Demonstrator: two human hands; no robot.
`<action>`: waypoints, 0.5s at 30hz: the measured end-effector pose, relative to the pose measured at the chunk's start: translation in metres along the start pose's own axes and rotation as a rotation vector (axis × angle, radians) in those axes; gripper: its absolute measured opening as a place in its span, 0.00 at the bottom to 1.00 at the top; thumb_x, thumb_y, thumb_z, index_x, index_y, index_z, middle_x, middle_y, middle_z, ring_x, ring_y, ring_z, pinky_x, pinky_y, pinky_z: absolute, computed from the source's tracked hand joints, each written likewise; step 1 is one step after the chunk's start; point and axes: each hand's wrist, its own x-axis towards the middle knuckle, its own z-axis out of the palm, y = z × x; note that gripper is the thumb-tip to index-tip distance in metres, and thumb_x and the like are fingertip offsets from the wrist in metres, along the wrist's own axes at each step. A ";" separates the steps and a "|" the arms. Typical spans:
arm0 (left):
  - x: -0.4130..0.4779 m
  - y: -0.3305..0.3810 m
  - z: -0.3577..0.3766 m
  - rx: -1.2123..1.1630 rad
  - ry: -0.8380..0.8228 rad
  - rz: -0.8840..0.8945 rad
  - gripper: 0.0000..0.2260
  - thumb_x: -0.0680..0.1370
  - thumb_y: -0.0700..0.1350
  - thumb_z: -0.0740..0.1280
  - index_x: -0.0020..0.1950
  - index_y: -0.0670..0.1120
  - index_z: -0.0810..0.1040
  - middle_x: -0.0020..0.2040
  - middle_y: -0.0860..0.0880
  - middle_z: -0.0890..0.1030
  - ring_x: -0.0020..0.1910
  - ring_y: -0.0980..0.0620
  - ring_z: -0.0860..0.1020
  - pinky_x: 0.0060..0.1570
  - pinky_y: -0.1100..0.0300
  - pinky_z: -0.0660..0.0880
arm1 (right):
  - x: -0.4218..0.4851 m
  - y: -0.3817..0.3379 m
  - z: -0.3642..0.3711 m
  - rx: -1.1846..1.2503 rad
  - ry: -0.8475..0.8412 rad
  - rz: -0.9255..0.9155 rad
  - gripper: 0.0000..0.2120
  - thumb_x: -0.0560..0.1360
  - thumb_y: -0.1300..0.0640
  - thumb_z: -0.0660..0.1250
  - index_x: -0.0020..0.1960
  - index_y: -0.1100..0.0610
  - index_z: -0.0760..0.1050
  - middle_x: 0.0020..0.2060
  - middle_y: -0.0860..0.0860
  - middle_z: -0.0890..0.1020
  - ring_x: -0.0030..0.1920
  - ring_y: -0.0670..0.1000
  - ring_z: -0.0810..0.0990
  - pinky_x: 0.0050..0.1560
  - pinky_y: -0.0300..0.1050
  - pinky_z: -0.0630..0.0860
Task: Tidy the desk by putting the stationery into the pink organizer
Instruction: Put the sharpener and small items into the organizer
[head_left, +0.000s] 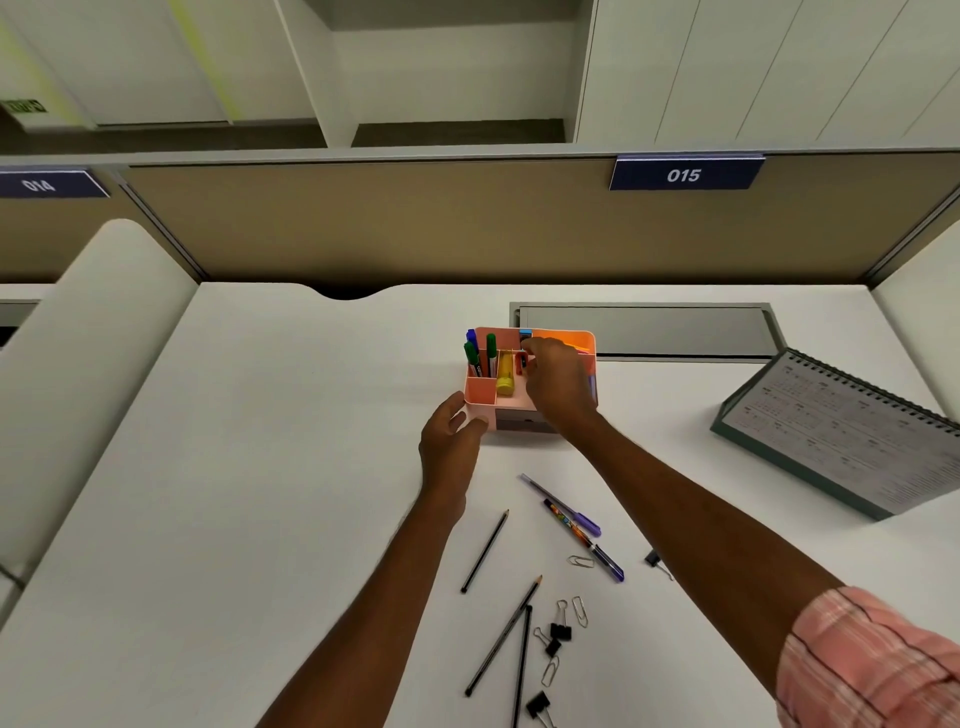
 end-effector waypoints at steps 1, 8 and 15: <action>0.000 0.000 0.000 0.002 0.001 -0.001 0.23 0.81 0.43 0.70 0.77 0.49 0.72 0.74 0.49 0.75 0.70 0.46 0.74 0.59 0.56 0.74 | 0.001 0.000 0.000 -0.006 -0.006 -0.005 0.19 0.80 0.61 0.69 0.70 0.56 0.76 0.63 0.54 0.83 0.55 0.54 0.83 0.60 0.49 0.78; 0.000 -0.001 0.000 0.017 -0.007 0.002 0.23 0.81 0.43 0.70 0.76 0.50 0.73 0.73 0.49 0.76 0.70 0.47 0.75 0.58 0.57 0.74 | 0.006 -0.001 0.003 -0.009 -0.035 0.003 0.17 0.81 0.59 0.68 0.70 0.56 0.76 0.63 0.54 0.82 0.56 0.55 0.83 0.62 0.49 0.77; 0.001 -0.003 -0.002 0.030 -0.010 0.012 0.23 0.81 0.44 0.70 0.76 0.51 0.72 0.74 0.49 0.75 0.72 0.46 0.74 0.62 0.54 0.75 | 0.002 0.000 -0.001 0.045 -0.001 -0.009 0.18 0.81 0.58 0.68 0.71 0.56 0.76 0.64 0.54 0.82 0.57 0.55 0.83 0.62 0.49 0.77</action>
